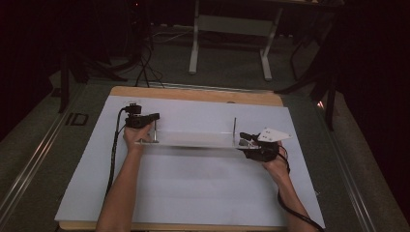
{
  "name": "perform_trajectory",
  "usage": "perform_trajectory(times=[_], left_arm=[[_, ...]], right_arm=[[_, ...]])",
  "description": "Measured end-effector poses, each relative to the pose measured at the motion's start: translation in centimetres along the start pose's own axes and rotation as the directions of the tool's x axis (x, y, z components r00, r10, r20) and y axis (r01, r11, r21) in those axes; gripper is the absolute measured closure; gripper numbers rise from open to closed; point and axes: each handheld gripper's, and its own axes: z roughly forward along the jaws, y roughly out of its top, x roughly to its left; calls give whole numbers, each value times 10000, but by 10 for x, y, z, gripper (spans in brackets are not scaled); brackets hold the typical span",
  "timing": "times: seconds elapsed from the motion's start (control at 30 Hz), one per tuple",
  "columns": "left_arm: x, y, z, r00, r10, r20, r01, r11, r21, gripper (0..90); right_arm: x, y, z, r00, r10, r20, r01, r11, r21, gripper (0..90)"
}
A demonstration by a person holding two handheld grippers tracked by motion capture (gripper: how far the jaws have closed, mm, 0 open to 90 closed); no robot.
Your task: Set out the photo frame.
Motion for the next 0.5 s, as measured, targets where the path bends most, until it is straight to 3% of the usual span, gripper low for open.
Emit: perform_trajectory(times=[0.1, 0.3, 0.5], left_arm=[[0, 0, 0, 10000, 18, -19, -18, 10000, 6, 841], [1, 0, 0, 10000, -46, 65, 46, 10000, 50, 833], [1, 0, -3, 9994, 349, -68, -349, 9994, 44, 765]], right_arm=[[4, 2, 4, 9998, -199, -56, 199, 9998, 14, 502], [1, 2, 4, 9992, 225, -339, -225, 9997, -2, 498], [1, 3, 4, 9989, 233, -406, -228, 9997, 119, 498]])
